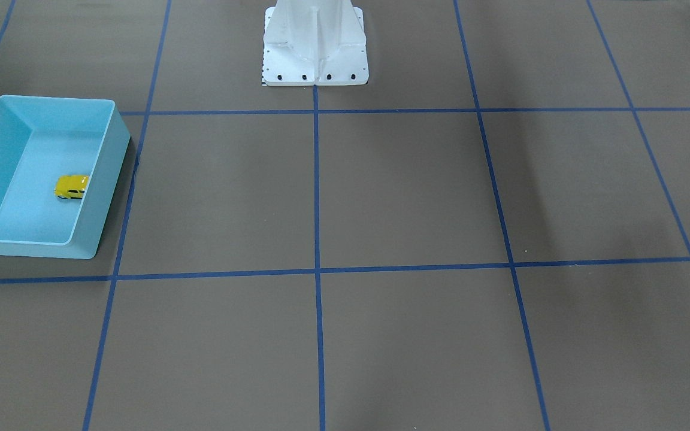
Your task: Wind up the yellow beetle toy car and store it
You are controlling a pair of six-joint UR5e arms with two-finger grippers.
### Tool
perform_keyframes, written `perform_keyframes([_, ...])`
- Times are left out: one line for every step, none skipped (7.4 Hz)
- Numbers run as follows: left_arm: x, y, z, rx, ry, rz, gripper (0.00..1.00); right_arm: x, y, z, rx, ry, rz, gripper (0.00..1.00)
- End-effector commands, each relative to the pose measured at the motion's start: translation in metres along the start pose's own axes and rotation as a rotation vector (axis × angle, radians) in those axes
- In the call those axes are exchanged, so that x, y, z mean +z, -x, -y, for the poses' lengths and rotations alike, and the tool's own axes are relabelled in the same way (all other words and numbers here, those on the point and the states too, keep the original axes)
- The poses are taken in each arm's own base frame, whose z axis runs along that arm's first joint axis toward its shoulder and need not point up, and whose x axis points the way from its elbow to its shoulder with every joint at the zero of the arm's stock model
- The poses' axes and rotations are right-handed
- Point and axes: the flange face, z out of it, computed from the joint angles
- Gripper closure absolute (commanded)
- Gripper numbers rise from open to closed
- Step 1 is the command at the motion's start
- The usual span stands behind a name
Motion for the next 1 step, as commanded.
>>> perform_keyframes([-0.0004,-0.0004,-0.0001,-0.003,0.0,0.0,0.0,-0.006,0.0093,0.0007,0.001,0.008,0.014,0.0])
